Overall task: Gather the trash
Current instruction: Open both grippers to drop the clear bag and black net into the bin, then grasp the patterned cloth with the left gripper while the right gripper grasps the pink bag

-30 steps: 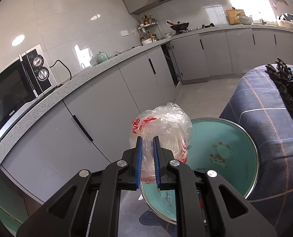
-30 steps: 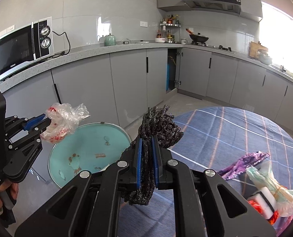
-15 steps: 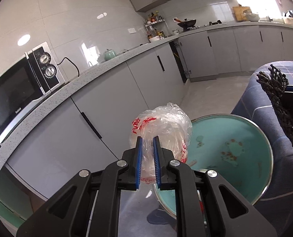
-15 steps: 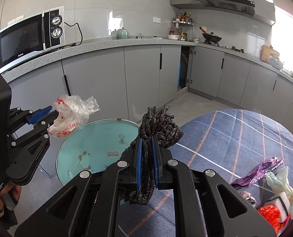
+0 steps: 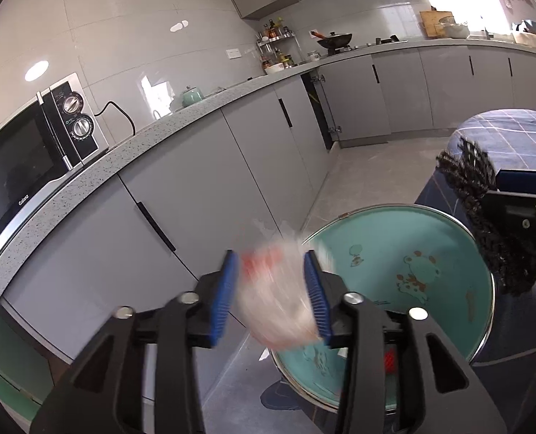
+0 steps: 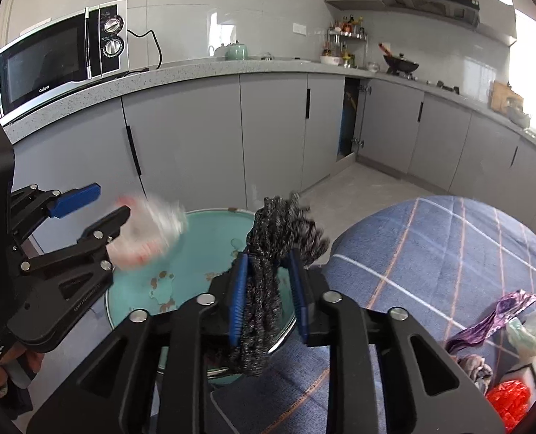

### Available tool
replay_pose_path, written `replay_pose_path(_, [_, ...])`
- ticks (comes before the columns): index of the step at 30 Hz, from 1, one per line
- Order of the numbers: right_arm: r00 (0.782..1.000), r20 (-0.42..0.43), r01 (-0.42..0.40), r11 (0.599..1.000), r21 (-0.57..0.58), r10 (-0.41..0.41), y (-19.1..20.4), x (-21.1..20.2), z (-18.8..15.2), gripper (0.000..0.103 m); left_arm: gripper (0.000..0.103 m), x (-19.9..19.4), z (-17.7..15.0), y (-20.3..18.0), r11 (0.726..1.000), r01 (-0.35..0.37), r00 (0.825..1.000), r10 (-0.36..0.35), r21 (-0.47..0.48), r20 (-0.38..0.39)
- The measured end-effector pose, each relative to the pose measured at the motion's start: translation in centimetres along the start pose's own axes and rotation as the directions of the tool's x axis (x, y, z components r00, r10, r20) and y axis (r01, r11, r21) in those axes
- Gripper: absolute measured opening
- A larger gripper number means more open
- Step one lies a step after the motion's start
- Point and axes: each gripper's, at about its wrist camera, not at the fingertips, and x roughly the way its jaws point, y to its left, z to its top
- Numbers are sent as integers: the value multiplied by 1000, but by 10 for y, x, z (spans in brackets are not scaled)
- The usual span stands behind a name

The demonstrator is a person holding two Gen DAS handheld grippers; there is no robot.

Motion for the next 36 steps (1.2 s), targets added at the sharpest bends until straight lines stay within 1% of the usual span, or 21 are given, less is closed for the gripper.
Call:
replay_pose_path(1, [1000,3,1,1000,2,-1,-1,0,-1,37,57,0,-1,0,1000,2,1000,-2,-2,0])
replay_pose_path(2, [1000,1,-4,1000,7,4,-1,0,-1,42,57,0,-1,-1,1000,8,1000,-8,0,1])
replay_pose_path(3, [1000,-1,-7,1000,11,7,-1,0,-1,42,58,0,-1,-2,1000,9,1000,-9,3,1])
replay_pose_path(6, [1000,1,1,1000,21,-1,-4,-2,-2,43,67,-1,-1,-2,1000,0,1000,0,3,6])
replay_pose_path(7, [1000,2,4,1000,27,-4,-6,-3,-2,45,71,-1,-1,-2,1000,-2,1000,2,5,6])
replay_pose_path(8, [1000,5,8,999,31,-8,-7,-4,-2,47,73,-2,-1,-2,1000,-9,1000,9,4,8])
replay_pose_path(14, [999,-7,32,998,44,-32,-13,-15,-4,47,74,-3,-1,-3,1000,-13,1000,13,9,6])
replay_pose_path(18, [997,-2,73,996,42,-73,-21,-34,-7,48,79,-9,1,-6,1000,-5,1000,5,13,17])
replay_pose_path(20, [996,0,85,994,62,-85,-28,-45,-8,50,80,-14,3,-10,1000,10,1000,-10,17,24])
replay_pose_path(25, [991,20,132,990,56,-134,-38,-80,-16,53,84,-31,12,-27,998,45,997,-47,41,53])
replay_pose_path(28, [983,38,177,982,66,-180,-53,-109,-26,54,86,-45,19,-42,995,71,994,-76,64,82])
replay_pose_path(31, [972,48,225,971,86,-230,-71,-133,-37,55,88,-59,26,-65,990,103,988,-113,95,106])
replay_pose_path(33, [960,47,268,957,112,-275,-89,-152,-48,56,89,-68,30,-84,984,132,982,-147,122,117])
replay_pose_path(36, [936,38,340,926,163,-351,-120,-181,-68,59,89,-83,34,-115,971,180,971,-201,156,130])
